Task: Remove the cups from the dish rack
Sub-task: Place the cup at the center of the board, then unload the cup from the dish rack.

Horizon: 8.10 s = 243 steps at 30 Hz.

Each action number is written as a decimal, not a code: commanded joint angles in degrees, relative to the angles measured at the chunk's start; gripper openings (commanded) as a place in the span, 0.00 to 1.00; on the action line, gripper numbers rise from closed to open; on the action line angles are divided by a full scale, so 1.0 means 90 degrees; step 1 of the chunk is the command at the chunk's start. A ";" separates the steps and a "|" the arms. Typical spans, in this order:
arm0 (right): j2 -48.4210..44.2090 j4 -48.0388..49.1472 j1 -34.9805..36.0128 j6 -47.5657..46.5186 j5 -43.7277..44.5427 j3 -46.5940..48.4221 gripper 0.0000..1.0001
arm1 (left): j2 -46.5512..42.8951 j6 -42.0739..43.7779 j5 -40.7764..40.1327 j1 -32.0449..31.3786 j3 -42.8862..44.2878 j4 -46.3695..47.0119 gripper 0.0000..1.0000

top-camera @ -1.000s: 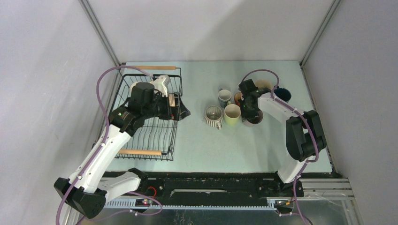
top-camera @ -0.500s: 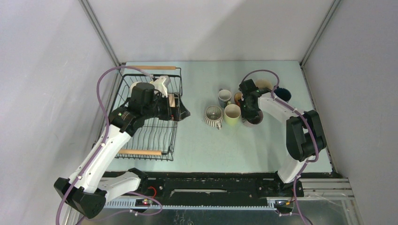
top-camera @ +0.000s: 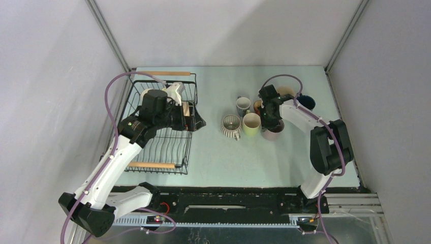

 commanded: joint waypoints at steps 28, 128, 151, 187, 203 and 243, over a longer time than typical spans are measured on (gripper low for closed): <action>-0.1459 -0.0720 0.0150 0.0185 0.0169 0.0348 0.40 | 0.0074 -0.0085 -0.0636 -0.0054 0.0406 -0.0318 1.00; -0.3334 -0.0372 0.0421 0.0202 -0.0761 -0.0008 0.92 | 0.6149 0.0011 -0.3799 0.2114 0.3900 -0.0278 0.69; -0.3276 -0.0333 0.0580 0.0203 -0.0739 -0.0071 0.92 | 0.5624 0.0201 -0.3719 0.2114 0.3195 -0.0274 0.74; -0.3246 -0.0295 0.0687 0.0190 -0.0720 -0.0066 0.92 | 0.5308 0.0290 -0.3897 0.2123 0.3059 0.0150 0.40; -0.3276 -0.0223 0.0727 0.0272 -0.0777 -0.0068 0.92 | 0.4658 0.0279 -0.3889 0.2085 0.3411 -0.0400 0.29; -0.2673 0.2098 0.1191 0.2199 -0.2355 -0.0072 0.93 | 0.4158 0.0181 -0.2928 0.1843 0.4808 -0.2194 0.21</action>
